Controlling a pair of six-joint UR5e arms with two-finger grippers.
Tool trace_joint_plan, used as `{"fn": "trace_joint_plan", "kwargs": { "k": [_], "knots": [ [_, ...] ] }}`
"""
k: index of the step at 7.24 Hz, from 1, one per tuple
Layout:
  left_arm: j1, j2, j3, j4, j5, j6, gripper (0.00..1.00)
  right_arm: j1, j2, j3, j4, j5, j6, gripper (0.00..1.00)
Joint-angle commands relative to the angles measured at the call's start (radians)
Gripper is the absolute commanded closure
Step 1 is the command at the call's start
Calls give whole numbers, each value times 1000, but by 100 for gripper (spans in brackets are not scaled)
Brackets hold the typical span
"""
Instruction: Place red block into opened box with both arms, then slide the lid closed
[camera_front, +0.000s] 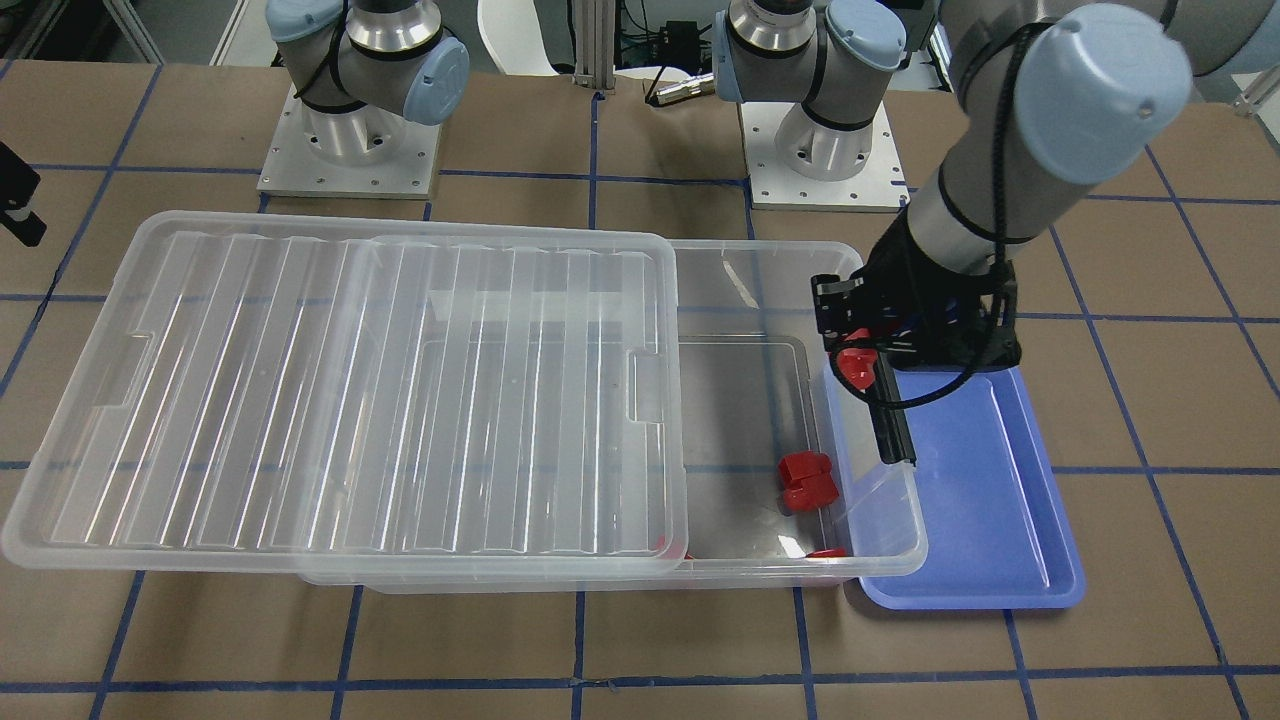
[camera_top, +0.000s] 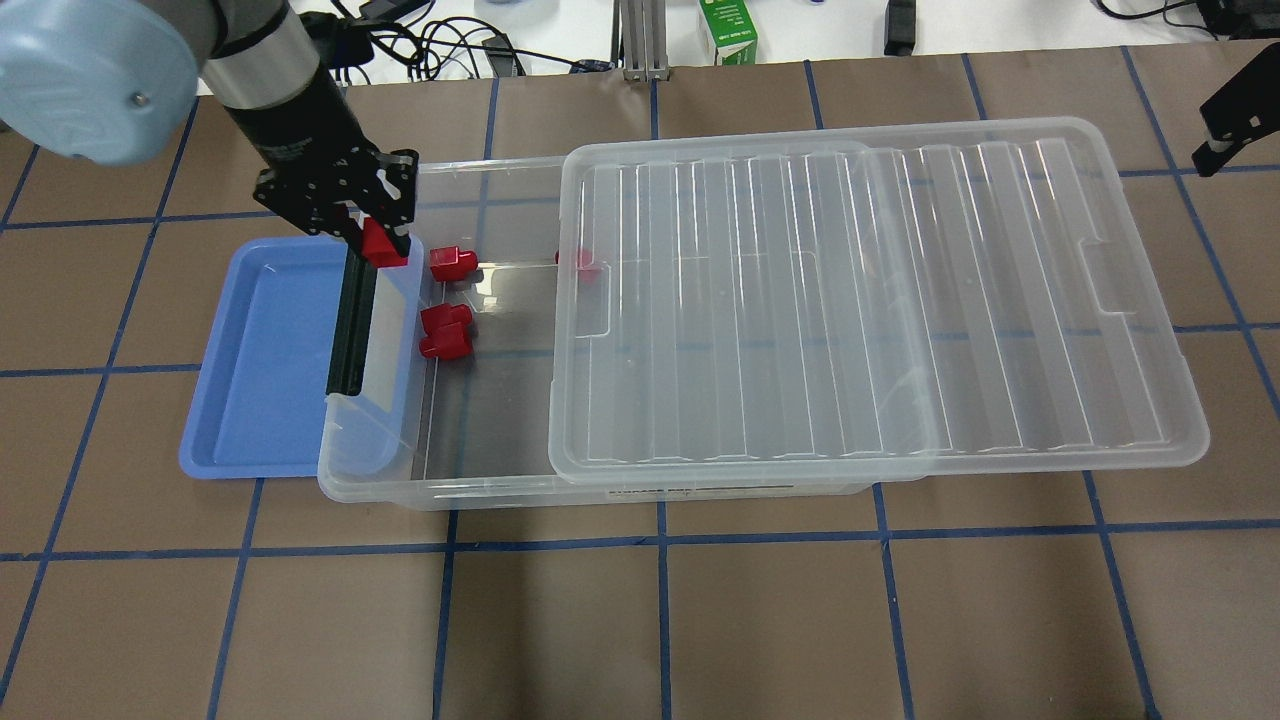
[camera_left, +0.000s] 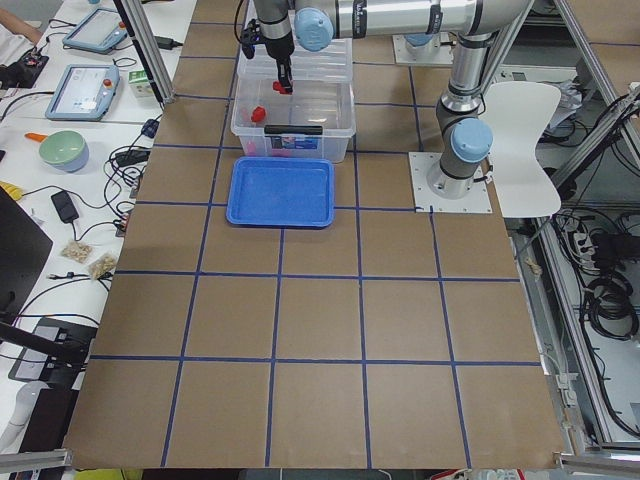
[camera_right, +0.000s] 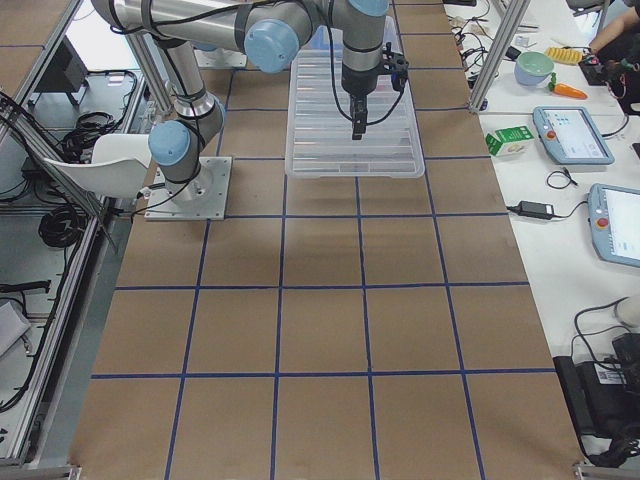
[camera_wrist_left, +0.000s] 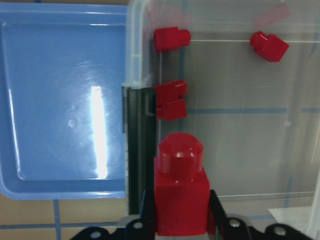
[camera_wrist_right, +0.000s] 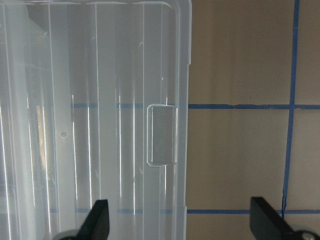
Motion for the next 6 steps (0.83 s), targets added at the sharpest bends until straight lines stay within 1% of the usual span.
{"fn": "trace_joint_plan", "kwargs": {
  "k": [1, 3, 4, 5, 6],
  "knots": [
    [-36, -12, -135, 129, 0, -41, 100, 117, 3, -3, -6, -15, 112, 0],
    [-39, -29, -259, 241, 0, -38, 100, 266, 11, -2, -9, -12, 327, 0],
    [-37, -51, -301, 325, -3, -33, 100, 338, 27, -2, -21, -7, 428, 0],
    [-37, -83, -312, 373, -4, -38, 100, 393, 47, 0, -75, -15, 499, 0],
    [-37, -106, -312, 374, -3, -36, 100, 424, 60, 0, -83, -17, 505, 0]
  ]
}}
